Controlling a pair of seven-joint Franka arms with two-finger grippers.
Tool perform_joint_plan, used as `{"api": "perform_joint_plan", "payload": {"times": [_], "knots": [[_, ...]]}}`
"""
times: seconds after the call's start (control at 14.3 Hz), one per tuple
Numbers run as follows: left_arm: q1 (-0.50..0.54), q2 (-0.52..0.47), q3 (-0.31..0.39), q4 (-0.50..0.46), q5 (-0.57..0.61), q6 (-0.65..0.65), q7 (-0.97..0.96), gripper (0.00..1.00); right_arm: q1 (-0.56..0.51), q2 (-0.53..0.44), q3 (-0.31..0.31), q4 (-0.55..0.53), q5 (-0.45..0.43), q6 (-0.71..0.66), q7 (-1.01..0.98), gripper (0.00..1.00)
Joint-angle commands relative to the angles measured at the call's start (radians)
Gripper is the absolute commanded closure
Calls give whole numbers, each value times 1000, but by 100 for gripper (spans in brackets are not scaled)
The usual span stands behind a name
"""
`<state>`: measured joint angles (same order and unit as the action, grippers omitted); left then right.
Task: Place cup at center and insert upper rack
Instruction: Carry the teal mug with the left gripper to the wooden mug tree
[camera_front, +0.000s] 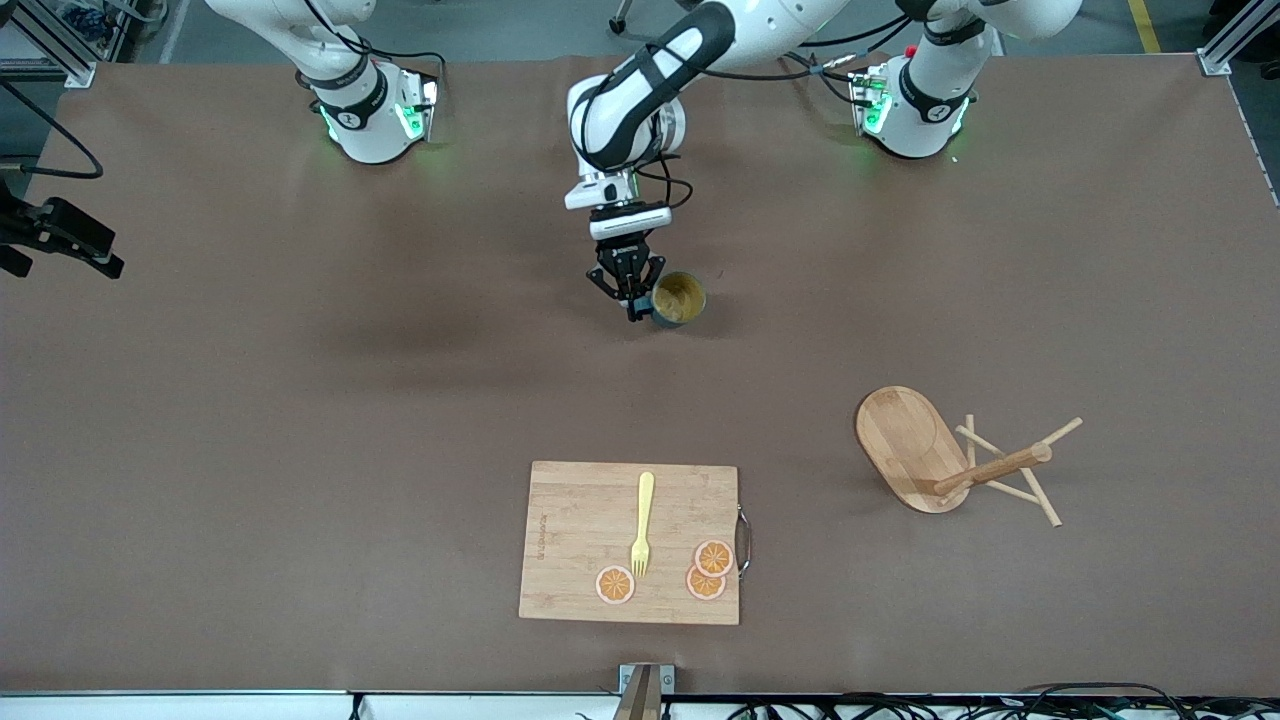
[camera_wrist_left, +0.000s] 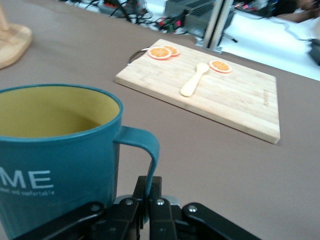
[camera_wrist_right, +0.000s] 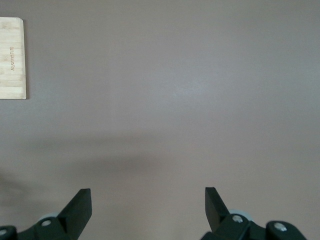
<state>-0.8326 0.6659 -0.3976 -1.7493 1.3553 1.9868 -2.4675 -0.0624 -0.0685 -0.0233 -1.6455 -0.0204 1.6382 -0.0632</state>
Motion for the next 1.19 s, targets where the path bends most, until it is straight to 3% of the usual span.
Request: {"api": "perform_joint_plan", "payload": {"times": [0.0, 0.42, 0.77, 1.12], "knots": [[41, -60, -3, 88, -199, 15, 125, 100, -5, -16, 3, -8, -3, -6, 17, 0], [142, -84, -4, 234, -502, 33, 173, 100, 1, -17, 8, -7, -3, -6, 16, 0], [266, -150, -6, 238, -783, 130, 232, 100, 1, -16, 8, -7, -3, -6, 17, 0], [392, -215, -7, 234, -1034, 130, 404, 100, 3, -16, 9, -7, -3, -6, 17, 0]]}}
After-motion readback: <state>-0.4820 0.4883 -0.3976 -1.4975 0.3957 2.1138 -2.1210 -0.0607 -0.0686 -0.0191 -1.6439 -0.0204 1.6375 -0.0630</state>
